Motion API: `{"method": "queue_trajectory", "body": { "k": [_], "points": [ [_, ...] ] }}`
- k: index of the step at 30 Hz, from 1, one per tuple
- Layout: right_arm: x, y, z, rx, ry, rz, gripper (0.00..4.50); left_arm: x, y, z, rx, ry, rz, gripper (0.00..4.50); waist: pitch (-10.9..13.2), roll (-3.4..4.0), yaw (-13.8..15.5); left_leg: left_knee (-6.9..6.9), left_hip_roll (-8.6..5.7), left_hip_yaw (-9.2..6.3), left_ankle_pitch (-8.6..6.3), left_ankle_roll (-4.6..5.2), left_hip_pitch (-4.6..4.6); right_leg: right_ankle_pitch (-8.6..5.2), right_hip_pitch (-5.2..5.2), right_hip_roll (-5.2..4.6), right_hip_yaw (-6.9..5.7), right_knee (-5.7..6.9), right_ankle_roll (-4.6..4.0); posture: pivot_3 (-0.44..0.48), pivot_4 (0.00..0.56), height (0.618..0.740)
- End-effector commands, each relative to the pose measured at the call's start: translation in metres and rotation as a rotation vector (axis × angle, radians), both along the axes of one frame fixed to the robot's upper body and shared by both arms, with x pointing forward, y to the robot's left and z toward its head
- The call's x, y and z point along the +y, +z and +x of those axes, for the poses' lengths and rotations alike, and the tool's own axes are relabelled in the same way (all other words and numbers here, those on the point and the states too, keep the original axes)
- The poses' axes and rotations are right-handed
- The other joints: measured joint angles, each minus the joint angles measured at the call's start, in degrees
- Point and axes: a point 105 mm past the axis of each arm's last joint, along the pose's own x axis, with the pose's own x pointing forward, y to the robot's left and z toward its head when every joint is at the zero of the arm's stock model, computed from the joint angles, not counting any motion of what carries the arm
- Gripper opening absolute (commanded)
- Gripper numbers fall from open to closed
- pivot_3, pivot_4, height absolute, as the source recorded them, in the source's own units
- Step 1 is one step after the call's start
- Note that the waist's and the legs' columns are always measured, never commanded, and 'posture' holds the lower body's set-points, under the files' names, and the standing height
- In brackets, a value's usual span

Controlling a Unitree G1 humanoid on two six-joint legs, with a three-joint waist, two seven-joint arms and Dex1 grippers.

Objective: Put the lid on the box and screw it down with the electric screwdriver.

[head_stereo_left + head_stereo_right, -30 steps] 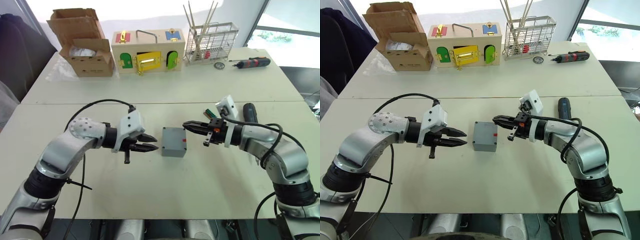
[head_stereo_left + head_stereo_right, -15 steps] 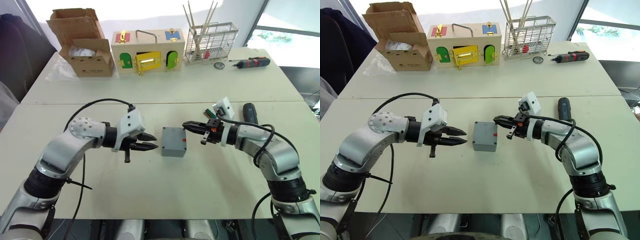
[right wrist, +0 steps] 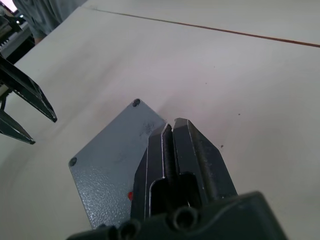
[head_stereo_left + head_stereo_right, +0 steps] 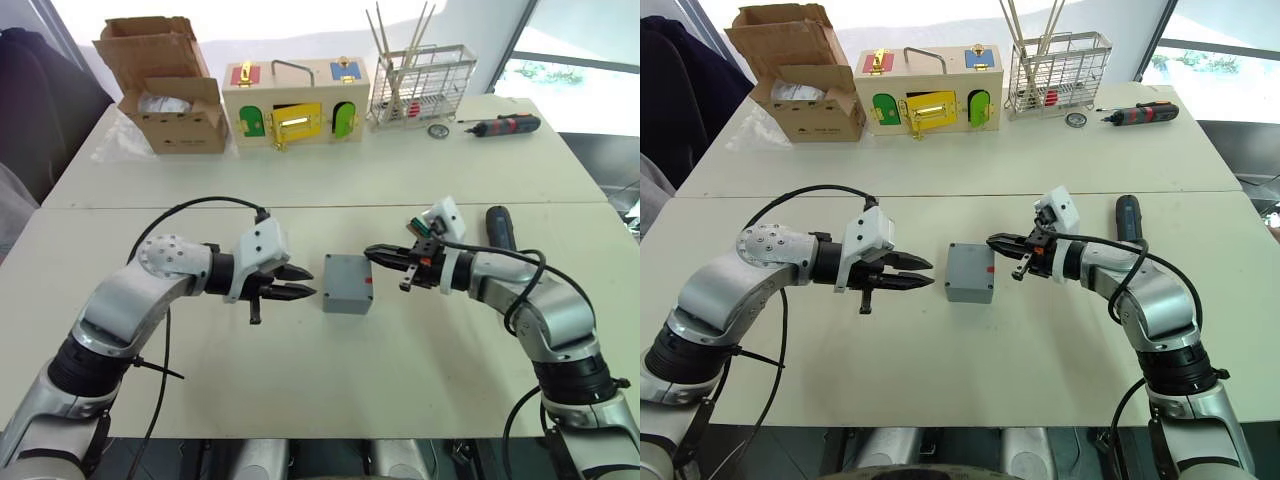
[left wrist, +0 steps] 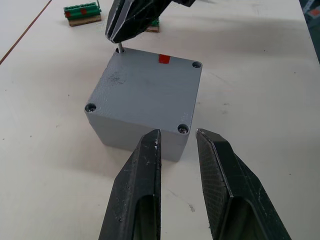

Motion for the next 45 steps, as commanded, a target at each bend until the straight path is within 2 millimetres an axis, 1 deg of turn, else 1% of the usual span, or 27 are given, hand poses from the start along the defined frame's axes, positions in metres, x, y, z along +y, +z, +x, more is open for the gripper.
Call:
{"method": "queue_trajectory", "body": {
  "k": [1, 11, 14, 15, 16, 19, 20, 22, 29, 34, 39, 41, 42, 45],
  "points": [
    [0.002, 0.003, 0.0, -0.026, 0.011, -0.006, 0.06, 0.0, 0.01, 0.001, -0.033, -0.006, -0.013, 1.08, 0.0, 0.0, 0.0, 0.0, 0.0, 0.0, 0.0, 0.0, 0.0, 0.0, 0.0, 0.0, 0.0, 0.0, 0.0, 0.0, 0.15, 0.731],
    [0.004, 0.001, 0.002, -0.023, 0.017, -0.013, 0.06, 0.0, 0.01, 0.002, -0.038, -0.002, -0.016, 1.08, 0.0, 0.0, -0.01, 0.0, 0.0, 0.0, 0.0, 0.0, 0.0, 0.0, 0.0, 0.0, 0.0, 0.0, 0.0, 0.0, 0.15, 0.731],
    [0.004, 0.001, 0.002, -0.025, 0.019, -0.015, 0.9, -0.001, 0.01, 0.002, -0.039, -0.001, -0.017, 1.08, 0.0, 0.0, 0.0, 0.0, 0.0, -0.01, 0.0, 0.0, 0.0, 0.0, 0.0, 0.0, 0.0, 0.0, 0.0, 0.0, 0.15, 0.731],
    [0.003, 0.002, 0.002, -0.025, 0.019, -0.015, 1.33, -0.001, 0.01, 0.002, -0.039, -0.001, -0.018, 1.08, 0.0, 0.0, 0.0, 0.0, 0.0, 0.0, 0.0, 0.0, 0.0, 0.0, 0.0, 0.0, 0.0, 0.0, 0.0, 0.0, 0.15, 0.731],
    [0.003, 0.002, 0.002, -0.026, 0.017, -0.015, 1.91, -0.001, 0.009, 0.002, -0.039, -0.002, -0.018, 1.08, 0.0, 0.0, -0.01, 0.0, 0.0, 0.0, 0.0, 0.0, 0.0, 0.0, 0.0, 0.0, 0.0, 0.0, 0.0, 0.0, 0.15, 0.731],
    [0.001, 0.004, 0.002, -0.03, 0.008, -0.013, 3.42, -0.001, 0.009, 0.003, -0.038, -0.001, -0.02, 1.08, 0.0, 0.0, 0.01, 0.0, 0.0, 0.0, 0.0, 0.0, 0.0, 0.0, 0.0, 0.0, 0.0, 0.0, 0.0, 0.0, 0.15, 0.731],
    [0.001, 0.004, 0.002, -0.031, 0.005, -0.01, 3.86, -0.001, 0.009, 0.003, -0.038, -0.001, -0.02, 1.08, 0.0, 0.0, 0.01, 0.0, 0.0, 0.0, 0.0, 0.0, 0.0, 0.0, 0.0, 0.0, 0.0, 0.0, 0.0, 0.0, 0.15, 0.731],
    [0.0, 0.006, 0.002, -0.033, 0.003, -0.006, 4.47, -0.001, 0.009, 0.003, -0.038, -0.001, -0.021, 1.08, 0.0, 0.0, 0.01, 0.0, 0.0, 0.0, 0.0, 0.0, 0.0, 0.0, 0.0, 0.0, 0.0, 0.0, 0.0, 0.0, 0.15, 0.731],
    [0.002, 0.013, -0.001, -0.022, 0.013, 0.045, 4.47, -0.002, 0.009, 0.004, -0.041, -0.003, -0.024, 1.08, 0.0, 0.0, 0.0, 0.0, 0.0, 0.0, 0.0, 0.0, 0.0, 0.0, 0.0, 0.0, 0.0, 0.0, 0.0, 0.0, 0.15, 0.731],
    [0.003, 0.011, -0.003, 0.045, 0.013, 0.111, 4.47, -0.002, 0.009, 0.005, -0.045, -0.003, -0.024, 1.08, 0.0, 0.0, 0.01, 0.0, 0.0, -0.01, 0.0, 0.0, 0.0, 0.0, 0.0, 0.0, 0.0, 0.0, 0.0, 0.0, 0.15, 0.731],
    [-0.001, 0.009, -0.001, 0.102, -0.023, 0.178, 4.47, -0.002, 0.008, 0.004, -0.05, -0.002, -0.019, 1.08, 0.0, 0.0, 0.02, 0.0, 0.0, -0.01, 0.0, 0.0, 0.0, 0.0, 0.01, 0.0, 0.0, 0.0, 0.0, 0.0, 0.15, 0.731],
    [-0.001, 0.009, 0.0, 0.11, -0.031, 0.187, 3.95, -0.002, 0.008, 0.005, -0.051, -0.001, -0.016, 1.08, 0.0, 0.0, 0.01, 0.0, 0.0, -0.01, 0.0, 0.0, 0.0, 0.0, 0.0, 0.0, 0.0, 0.0, 0.0, 0.0, 0.15, 0.731],
    [-0.001, 0.009, 0.0, 0.111, -0.033, 0.189, 3.8, -0.002, 0.008, 0.004, -0.051, -0.002, -0.015, 1.08, 0.0, 0.0, 0.0, 0.0, 0.0, -0.01, 0.0, 0.0, 0.0, 0.0, 0.0, 0.0, 0.0, 0.0, 0.0, 0.0, 0.15, 0.731],
    [-0.002, 0.009, 0.001, 0.118, -0.042, 0.2, 2.84, -0.001, 0.008, 0.005, -0.052, 0.0, -0.014, 1.08, 0.0, 0.0, -0.01, 0.0, 0.0, -0.01, 0.0, 0.0, 0.0, 0.0, 0.0, 0.0, 0.0, 0.0, 0.0, 0.0, 0.15, 0.731]
  ]
}}
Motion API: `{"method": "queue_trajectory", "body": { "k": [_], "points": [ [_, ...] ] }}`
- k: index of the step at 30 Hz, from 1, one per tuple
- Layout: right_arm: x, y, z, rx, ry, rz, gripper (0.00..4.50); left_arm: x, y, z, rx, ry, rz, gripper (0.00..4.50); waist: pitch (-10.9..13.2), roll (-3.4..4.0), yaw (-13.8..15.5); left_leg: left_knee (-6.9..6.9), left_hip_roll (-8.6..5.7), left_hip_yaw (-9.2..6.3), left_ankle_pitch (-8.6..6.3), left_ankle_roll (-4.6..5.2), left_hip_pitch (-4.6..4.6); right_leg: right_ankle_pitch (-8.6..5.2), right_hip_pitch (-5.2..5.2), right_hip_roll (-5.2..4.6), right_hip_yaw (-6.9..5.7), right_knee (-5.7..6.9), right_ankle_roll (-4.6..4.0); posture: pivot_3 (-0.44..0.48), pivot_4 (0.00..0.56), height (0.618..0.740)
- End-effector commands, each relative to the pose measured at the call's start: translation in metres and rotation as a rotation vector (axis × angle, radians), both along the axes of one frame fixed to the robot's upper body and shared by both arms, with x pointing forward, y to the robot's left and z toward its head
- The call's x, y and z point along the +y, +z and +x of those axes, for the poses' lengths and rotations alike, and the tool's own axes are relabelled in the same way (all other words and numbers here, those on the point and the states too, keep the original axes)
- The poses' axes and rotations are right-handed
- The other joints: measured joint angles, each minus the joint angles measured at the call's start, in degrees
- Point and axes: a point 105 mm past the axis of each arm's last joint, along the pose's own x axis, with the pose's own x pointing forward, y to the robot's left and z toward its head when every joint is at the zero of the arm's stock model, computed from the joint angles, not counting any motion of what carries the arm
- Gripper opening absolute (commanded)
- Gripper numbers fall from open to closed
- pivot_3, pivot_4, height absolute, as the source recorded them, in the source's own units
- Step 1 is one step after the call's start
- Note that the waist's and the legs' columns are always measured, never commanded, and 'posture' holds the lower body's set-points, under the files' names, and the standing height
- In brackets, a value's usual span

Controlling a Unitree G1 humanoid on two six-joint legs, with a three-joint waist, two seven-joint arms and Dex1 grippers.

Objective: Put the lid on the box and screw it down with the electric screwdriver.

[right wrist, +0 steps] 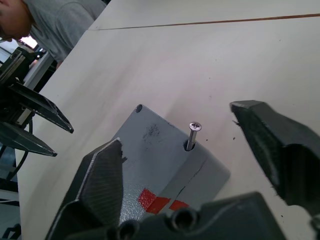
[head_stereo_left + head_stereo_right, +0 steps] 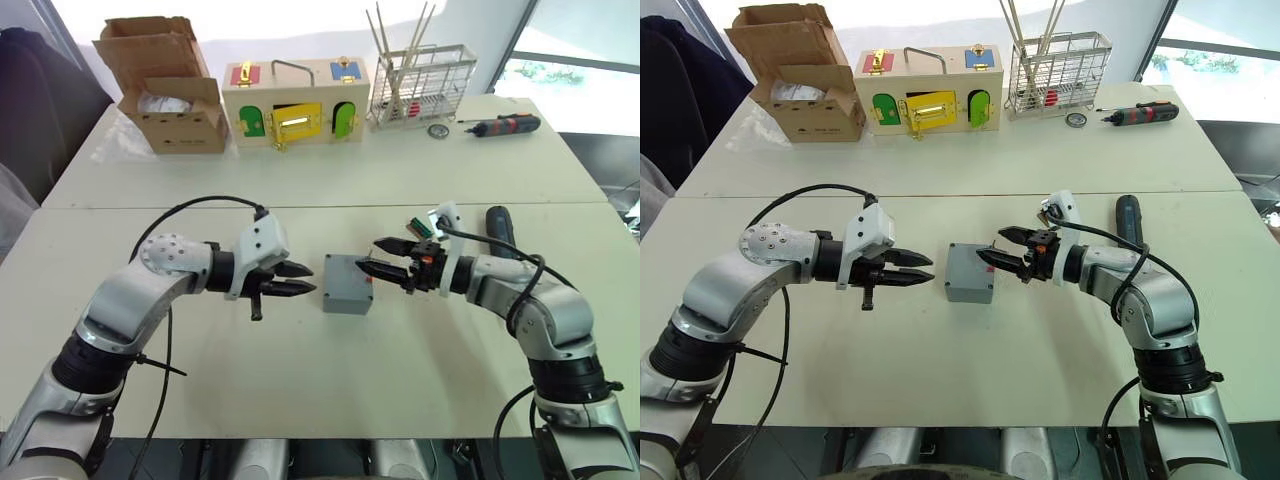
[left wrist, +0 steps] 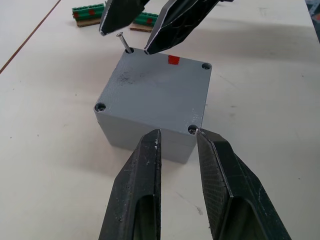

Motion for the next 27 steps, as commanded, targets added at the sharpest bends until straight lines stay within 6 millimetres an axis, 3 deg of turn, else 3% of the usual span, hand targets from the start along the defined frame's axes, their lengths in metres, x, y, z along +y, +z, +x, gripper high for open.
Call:
{"method": "queue_trajectory", "body": {
  "k": [1, 12, 15, 19, 27],
  "points": [
    [-0.0006, 0.0119, 0.0014, -0.027, -0.009, 0.043, 2.84, -0.0014, 0.0081, -0.0004, -0.051, -0.012, 0.003, 1.08, 0.0, 0.0, 0.01, 0.0, 0.0, 0.0, 0.0, 0.0, 0.0, 0.0, 0.0, 0.0, 0.0, 0.0, 0.0, 0.0, 0.15, 0.731],
    [-0.0004, 0.0125, 0.004, -0.001, -0.031, 0.091, 2.84, -0.0002, 0.0068, 0.0006, -0.053, -0.005, 0.011, 1.08, 0.0, 0.0, 0.02, 0.0, 0.0, 0.0, 0.0, 0.0, 0.0, 0.0, 0.0, 0.0, 0.0, 0.0, 0.0, 0.0, 0.15, 0.731],
    [-0.001, 0.0126, 0.0042, 0.0, -0.034, 0.093, 1.96, 0.0, 0.0062, 0.0007, -0.053, -0.004, 0.013, 1.08, 0.0, 0.0, -0.01, -0.01, 0.0, 0.0, 0.0, 0.0, 0.0, 0.0, 0.0, 0.0, 0.0, 0.0, 0.0, 0.0, 0.15, 0.731],
    [-0.0013, 0.0121, 0.0042, 0.003, -0.035, 0.089, 0.06, 0.0001, 0.0057, 0.001, -0.054, -0.002, 0.016, 1.08, 0.0, 0.0, 0.01, 0.0, 0.0, 0.0, 0.0, 0.0, 0.0, 0.0, 0.0, 0.0, 0.0, 0.0, 0.0, 0.0, 0.15, 0.731],
    [-0.001, 0.0122, 0.0033, -0.004, -0.033, 0.079, 0.02, 0.0006, 0.0056, 0.0016, -0.057, 0.001, 0.018, 1.08, 0.0, 0.0, 0.0, 0.0, 0.0, 0.0, 0.0, 0.0, 0.0, 0.0, 0.0, 0.0, 0.0, 0.0, 0.0, 0.0, 0.15, 0.731]
  ]
}}
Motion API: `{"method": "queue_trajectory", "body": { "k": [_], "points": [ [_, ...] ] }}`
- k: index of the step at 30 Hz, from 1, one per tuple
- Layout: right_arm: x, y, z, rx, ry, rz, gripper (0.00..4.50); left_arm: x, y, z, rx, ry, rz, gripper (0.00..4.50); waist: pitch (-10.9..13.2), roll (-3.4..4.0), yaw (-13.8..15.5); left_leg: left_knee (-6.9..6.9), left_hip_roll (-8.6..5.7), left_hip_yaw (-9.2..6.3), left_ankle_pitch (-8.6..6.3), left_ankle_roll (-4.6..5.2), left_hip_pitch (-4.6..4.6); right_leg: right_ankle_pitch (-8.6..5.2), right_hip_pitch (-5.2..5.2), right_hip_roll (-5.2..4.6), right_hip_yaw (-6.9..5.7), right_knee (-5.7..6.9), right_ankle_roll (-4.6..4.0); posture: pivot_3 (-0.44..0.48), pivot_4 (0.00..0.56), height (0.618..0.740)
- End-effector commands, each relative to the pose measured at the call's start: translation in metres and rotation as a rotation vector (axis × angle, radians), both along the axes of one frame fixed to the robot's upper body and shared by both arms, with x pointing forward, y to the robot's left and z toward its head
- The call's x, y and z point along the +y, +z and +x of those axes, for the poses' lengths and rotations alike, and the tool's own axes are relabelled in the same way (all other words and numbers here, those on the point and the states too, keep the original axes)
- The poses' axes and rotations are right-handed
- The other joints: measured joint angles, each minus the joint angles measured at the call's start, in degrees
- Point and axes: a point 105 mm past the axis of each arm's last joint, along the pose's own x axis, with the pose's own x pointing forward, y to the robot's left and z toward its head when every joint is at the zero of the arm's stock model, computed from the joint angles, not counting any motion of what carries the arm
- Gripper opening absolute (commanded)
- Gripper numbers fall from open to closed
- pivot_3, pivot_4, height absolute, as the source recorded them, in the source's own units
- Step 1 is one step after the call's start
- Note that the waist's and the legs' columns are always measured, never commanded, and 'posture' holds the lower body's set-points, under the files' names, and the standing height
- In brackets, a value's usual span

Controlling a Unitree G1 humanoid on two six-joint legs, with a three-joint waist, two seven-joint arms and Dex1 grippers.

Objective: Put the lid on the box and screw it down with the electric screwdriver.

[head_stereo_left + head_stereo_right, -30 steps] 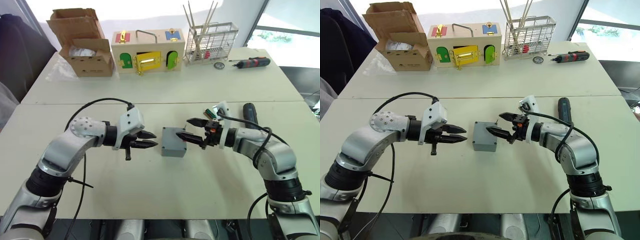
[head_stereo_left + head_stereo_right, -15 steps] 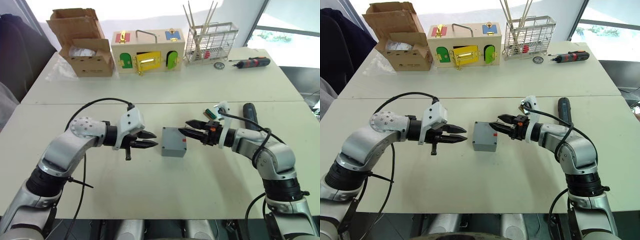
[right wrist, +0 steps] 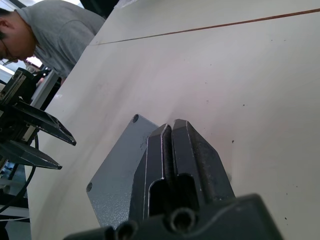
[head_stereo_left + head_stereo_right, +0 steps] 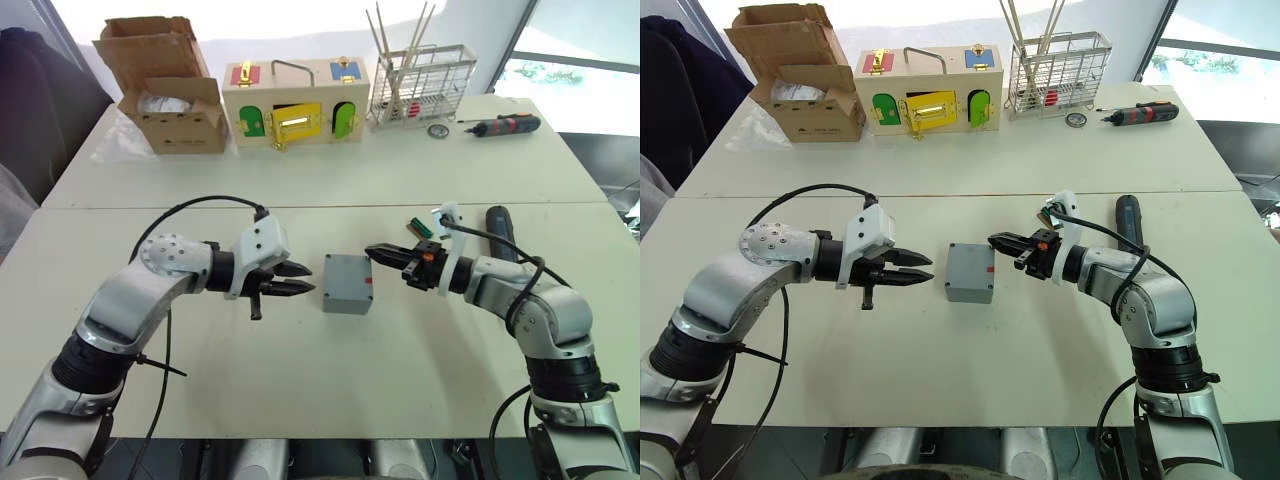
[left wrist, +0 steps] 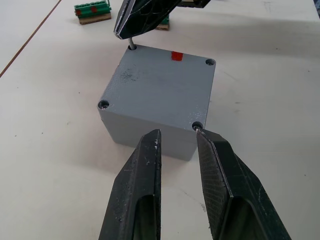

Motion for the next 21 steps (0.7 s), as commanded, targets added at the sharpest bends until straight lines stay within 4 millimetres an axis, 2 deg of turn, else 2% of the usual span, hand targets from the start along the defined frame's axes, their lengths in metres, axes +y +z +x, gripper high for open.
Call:
{"method": "queue_trajectory", "body": {
  "k": [1, 5, 9, 21],
  "points": [
    [0.001, 0.014, 0.0, -0.057, 0.008, 0.009, 0.02, 0.0, 0.007, 0.0, -0.044, -0.006, 0.002, 1.08, 0.0, 0.0, 0.0, 0.0, 0.0, 0.0, 0.0, 0.0, 0.0, 0.0, 0.0, 0.0, 0.0, 0.0, 0.0, 0.0, 0.15, 0.731],
    [0.004, 0.019, -0.004, -0.109, 0.033, -0.029, 0.02, 0.0, 0.007, 0.001, -0.044, -0.006, 0.0, 1.08, 0.0, 0.0, 0.0, 0.0, 0.0, 0.0, 0.0, 0.0, 0.0, 0.0, 0.0, 0.0, 0.0, 0.0, 0.0, 0.0, 0.15, 0.731],
    [0.007, 0.012, -0.007, -0.134, 0.057, -0.096, 0.02, -0.001, 0.006, 0.001, -0.043, -0.007, -0.002, 1.08, 0.0, 0.0, -0.02, 0.0, 0.0, 0.0, 0.0, 0.0, 0.0, 0.0, 0.0, 0.0, 0.0, 0.0, 0.0, 0.0, 0.15, 0.731],
    [0.008, 0.006, -0.003, -0.18, 0.048, -0.143, 0.02, -0.003, 0.006, 0.002, -0.047, -0.005, -0.007, 1.08, 0.0, 0.0, -0.01, 0.0, 0.0, 0.0, 0.0, 0.0, 0.0, 0.0, 0.0, 0.0, 0.0, 0.0, 0.0, 0.0, 0.15, 0.731]
  ]
}}
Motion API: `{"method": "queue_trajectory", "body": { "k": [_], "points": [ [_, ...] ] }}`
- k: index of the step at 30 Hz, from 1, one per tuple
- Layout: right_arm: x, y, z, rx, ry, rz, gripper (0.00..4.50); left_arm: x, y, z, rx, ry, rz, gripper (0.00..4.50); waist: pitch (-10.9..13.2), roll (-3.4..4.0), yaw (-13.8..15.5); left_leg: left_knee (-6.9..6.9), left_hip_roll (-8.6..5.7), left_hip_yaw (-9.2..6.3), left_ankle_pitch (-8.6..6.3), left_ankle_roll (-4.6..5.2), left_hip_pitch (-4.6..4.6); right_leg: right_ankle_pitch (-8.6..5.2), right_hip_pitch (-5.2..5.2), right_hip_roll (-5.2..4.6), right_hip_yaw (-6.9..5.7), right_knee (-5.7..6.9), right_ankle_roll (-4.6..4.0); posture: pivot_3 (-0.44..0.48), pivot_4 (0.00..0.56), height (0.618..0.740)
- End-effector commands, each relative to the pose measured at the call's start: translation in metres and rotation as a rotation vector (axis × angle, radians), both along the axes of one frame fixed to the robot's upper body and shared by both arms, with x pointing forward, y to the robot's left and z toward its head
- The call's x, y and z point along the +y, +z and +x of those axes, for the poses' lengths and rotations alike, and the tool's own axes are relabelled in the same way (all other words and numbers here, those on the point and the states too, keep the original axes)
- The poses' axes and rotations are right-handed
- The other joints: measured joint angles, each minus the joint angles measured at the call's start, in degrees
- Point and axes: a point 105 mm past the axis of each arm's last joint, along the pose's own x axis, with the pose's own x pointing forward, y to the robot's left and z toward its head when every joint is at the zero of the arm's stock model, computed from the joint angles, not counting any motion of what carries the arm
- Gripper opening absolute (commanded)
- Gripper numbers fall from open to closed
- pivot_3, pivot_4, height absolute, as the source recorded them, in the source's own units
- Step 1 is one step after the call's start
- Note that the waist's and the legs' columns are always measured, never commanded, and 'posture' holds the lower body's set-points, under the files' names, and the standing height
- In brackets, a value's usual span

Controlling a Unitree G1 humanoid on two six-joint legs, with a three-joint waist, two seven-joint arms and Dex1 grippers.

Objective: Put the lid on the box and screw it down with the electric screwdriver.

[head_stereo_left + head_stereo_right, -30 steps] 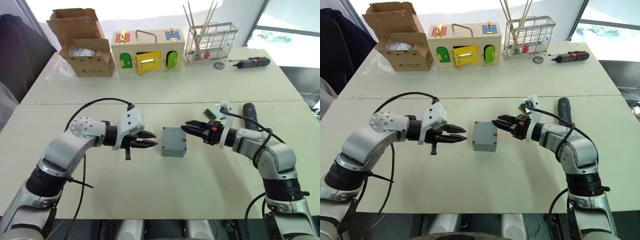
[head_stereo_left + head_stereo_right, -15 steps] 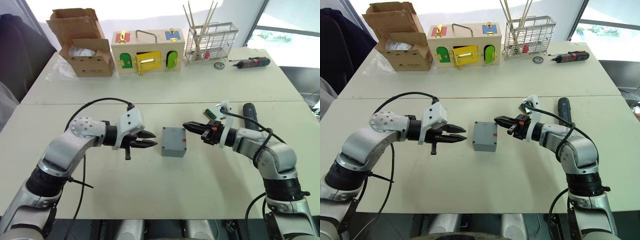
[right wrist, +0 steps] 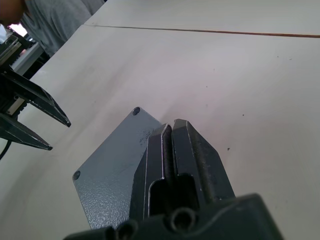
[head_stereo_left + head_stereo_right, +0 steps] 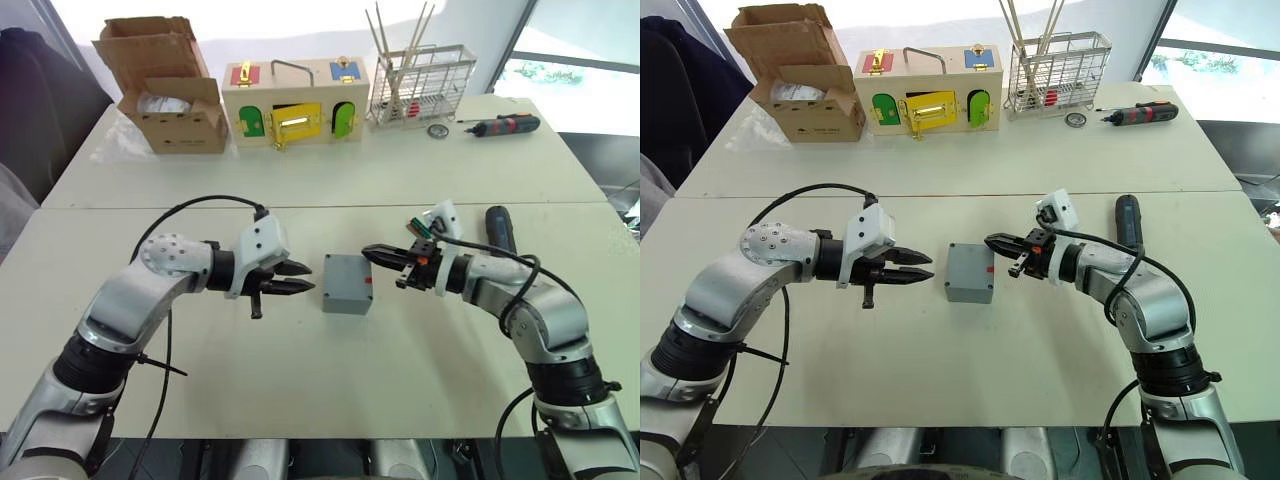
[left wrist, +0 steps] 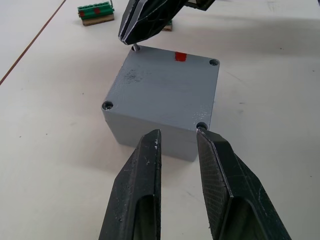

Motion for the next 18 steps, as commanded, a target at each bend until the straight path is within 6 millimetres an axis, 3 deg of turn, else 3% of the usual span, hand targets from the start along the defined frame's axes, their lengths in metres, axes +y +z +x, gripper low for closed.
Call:
{"method": "queue_trajectory", "body": {
  "k": [1, 18],
  "points": [
    [0.0012, 0.0048, -0.0008, -0.039, 0.006, -0.005, 0.02, -0.0027, 0.0061, -0.0009, -0.033, -0.013, -0.005, 1.08, 0.0, 0.0, 0.01, 0.0, 0.0, 0.0, 0.0, 0.0, 0.0, 0.0, 0.0, 0.0, 0.0, 0.0, 0.0, 0.0, 0.15, 0.731],
    [-0.0009, 0.0013, -0.0044, -0.044, 0.007, -0.019, 0.02, -0.0029, 0.0063, -0.0006, -0.034, -0.022, -0.003, 1.08, 0.0, 0.0, 0.04, 0.0, 0.0, 0.0, 0.0, 0.0, 0.0, 0.0, 0.0, 0.0, 0.0, 0.0, 0.0, 0.0, 0.15, 0.731]
  ]
}}
